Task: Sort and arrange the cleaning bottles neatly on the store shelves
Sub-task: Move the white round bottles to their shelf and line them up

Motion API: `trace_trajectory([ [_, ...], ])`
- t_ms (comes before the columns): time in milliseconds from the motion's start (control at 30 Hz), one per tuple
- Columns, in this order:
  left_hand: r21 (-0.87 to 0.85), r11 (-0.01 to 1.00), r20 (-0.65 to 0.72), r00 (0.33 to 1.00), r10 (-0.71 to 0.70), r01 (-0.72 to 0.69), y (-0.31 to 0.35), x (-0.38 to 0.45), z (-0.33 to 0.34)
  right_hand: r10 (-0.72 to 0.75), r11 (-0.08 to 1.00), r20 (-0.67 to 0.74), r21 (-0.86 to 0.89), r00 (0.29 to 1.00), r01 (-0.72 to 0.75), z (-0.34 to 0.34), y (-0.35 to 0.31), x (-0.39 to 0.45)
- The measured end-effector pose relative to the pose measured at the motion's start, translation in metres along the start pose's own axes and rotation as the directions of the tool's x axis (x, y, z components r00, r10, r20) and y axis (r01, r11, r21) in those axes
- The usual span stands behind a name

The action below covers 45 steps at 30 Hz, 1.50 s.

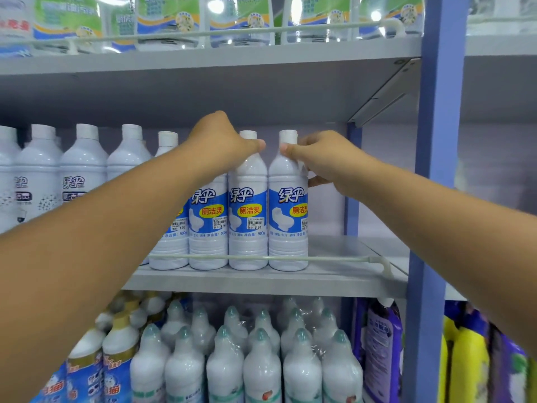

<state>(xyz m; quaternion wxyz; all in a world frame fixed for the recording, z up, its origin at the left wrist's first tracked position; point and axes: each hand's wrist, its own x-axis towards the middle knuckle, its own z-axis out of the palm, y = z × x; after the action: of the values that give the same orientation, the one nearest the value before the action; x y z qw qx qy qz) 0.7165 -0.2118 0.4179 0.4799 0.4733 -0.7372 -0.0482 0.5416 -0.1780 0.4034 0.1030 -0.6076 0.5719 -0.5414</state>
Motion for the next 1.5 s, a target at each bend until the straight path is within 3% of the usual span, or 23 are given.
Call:
trace_trajectory([
  [100, -0.23, 0.972, -0.071, 0.997, 0.029, -0.045, -0.013, -0.038, 0.0, 0.002, 0.998, -0.102, 0.056, 0.995, 0.004, 0.003, 0.01, -0.012],
  [200, -0.494, 0.869, -0.077, 0.997, -0.02, -0.021, -0.037, -0.088, 0.016, -0.035, 0.997, -0.174, 0.068, 0.984, 0.048, 0.005, 0.021, -0.049],
  [300, -0.681, 0.73, 0.013, 0.997, -0.07, 0.06, -0.061, -0.136, 0.037, -0.084, 0.987, -0.156, 0.125, 0.984, 0.104, 0.01, 0.039, -0.101],
  [400, -0.758, 0.639, 0.112, 0.991, -0.071, 0.131, -0.079, -0.18, 0.058, -0.097, 0.965, -0.157, 0.225, 0.983, 0.131, 0.013, 0.066, -0.153],
  [533, -0.782, 0.579, 0.23, 0.97, -0.076, 0.231, -0.095, -0.226, 0.097, -0.026, 0.916, -0.217, 0.386, 0.976, 0.111, 0.012, 0.117, -0.218],
  [733, -0.774, 0.511, 0.42, 0.907, -0.028, 0.374, -0.085, -0.294, 0.164, 0.276, 0.905, -0.215, 0.388, 0.937, -0.178, -0.007, 0.188, -0.295],
  [933, -0.76, 0.438, 0.57, 0.817, 0.093, 0.48, -0.051, -0.332, 0.236, 0.526, 0.828, -0.309, 0.399, 0.793, -0.394, -0.064, 0.228, -0.343],
  [1033, -0.778, 0.474, 0.498, 0.864, 0.065, 0.413, -0.019, -0.347, 0.258, 0.585, 0.801, -0.363, 0.397, 0.725, -0.447, -0.108, 0.236, -0.362],
  [1167, -0.793, 0.568, 0.227, 0.972, -0.059, 0.22, 0.029, -0.364, 0.274, 0.623, 0.778, -0.408, 0.411, 0.667, -0.475, -0.173, 0.245, -0.394],
  [1267, -0.808, 0.567, 0.113, 0.986, -0.121, 0.162, 0.073, -0.392, 0.289, 0.645, 0.761, -0.409, 0.418, 0.646, -0.496, -0.223, 0.255, -0.422],
  [1333, -0.795, 0.591, 0.1, 0.991, -0.089, 0.134, 0.11, -0.416, 0.303, 0.66, 0.748, -0.409, 0.434, 0.63, -0.502, -0.259, 0.263, -0.442],
  [1433, -0.781, 0.546, 0.311, 0.947, -0.084, 0.304, 0.167, -0.448, 0.327, 0.669, 0.74, -0.41, 0.443, 0.62, -0.506, -0.311, 0.275, -0.471],
  [1500, -0.701, 0.55, 0.509, 0.859, -0.061, 0.454, 0.201, -0.463, 0.34, 0.676, 0.732, -0.394, 0.457, 0.623, -0.506, -0.34, 0.284, -0.487],
])
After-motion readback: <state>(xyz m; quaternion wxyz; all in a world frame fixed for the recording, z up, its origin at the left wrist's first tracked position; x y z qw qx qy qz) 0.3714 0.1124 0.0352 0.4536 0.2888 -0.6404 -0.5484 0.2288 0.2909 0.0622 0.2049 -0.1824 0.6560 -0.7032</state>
